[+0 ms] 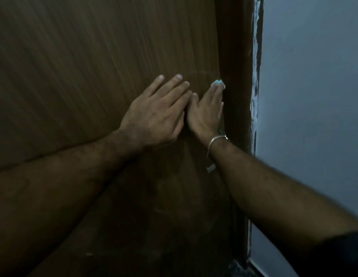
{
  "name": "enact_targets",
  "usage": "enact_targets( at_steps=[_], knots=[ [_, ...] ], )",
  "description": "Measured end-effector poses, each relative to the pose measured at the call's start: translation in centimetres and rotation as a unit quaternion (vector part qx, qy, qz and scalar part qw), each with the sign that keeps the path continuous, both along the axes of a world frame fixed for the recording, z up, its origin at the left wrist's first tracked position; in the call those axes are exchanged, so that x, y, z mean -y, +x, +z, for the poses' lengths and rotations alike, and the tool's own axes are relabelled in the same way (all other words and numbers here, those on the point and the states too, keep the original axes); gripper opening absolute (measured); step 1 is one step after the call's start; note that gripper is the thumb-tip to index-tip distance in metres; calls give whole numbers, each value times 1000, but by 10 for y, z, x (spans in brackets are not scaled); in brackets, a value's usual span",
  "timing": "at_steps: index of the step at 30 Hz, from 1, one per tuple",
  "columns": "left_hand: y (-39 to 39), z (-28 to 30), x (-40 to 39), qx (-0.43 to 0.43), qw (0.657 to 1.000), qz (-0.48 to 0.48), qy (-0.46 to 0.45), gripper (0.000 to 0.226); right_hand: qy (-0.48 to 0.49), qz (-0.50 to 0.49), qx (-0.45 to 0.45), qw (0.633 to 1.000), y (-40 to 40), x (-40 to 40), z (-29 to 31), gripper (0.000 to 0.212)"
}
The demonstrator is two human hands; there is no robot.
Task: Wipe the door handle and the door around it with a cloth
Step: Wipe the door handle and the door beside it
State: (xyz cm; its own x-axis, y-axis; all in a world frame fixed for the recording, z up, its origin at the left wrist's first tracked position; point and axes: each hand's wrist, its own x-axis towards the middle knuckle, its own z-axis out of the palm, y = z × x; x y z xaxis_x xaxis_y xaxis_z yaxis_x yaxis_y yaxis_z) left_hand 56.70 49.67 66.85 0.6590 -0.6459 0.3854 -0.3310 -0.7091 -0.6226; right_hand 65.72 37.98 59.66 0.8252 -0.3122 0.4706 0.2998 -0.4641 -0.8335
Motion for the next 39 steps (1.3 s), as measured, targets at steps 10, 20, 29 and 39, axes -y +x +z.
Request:
enact_targets(
  at_steps=[10, 20, 29, 39],
  knots=[
    [10, 13, 0, -29, 999, -32, -8, 60, -120, -4, 148, 982, -21, -11, -7, 58],
    [17, 9, 1, -20, 1000, -9, 21, 62, -205, 74, 216, 952, -66, -60, -44, 62],
    [16, 10, -6, -40, 999, 13, 34, 65, -201, 96, 171, 960, -82, -97, -89, 63],
    [10, -10, -19, -40, 999, 4, 33, 64, -186, 117, 40, 975, -129, -144, -195, 74]
  ],
)
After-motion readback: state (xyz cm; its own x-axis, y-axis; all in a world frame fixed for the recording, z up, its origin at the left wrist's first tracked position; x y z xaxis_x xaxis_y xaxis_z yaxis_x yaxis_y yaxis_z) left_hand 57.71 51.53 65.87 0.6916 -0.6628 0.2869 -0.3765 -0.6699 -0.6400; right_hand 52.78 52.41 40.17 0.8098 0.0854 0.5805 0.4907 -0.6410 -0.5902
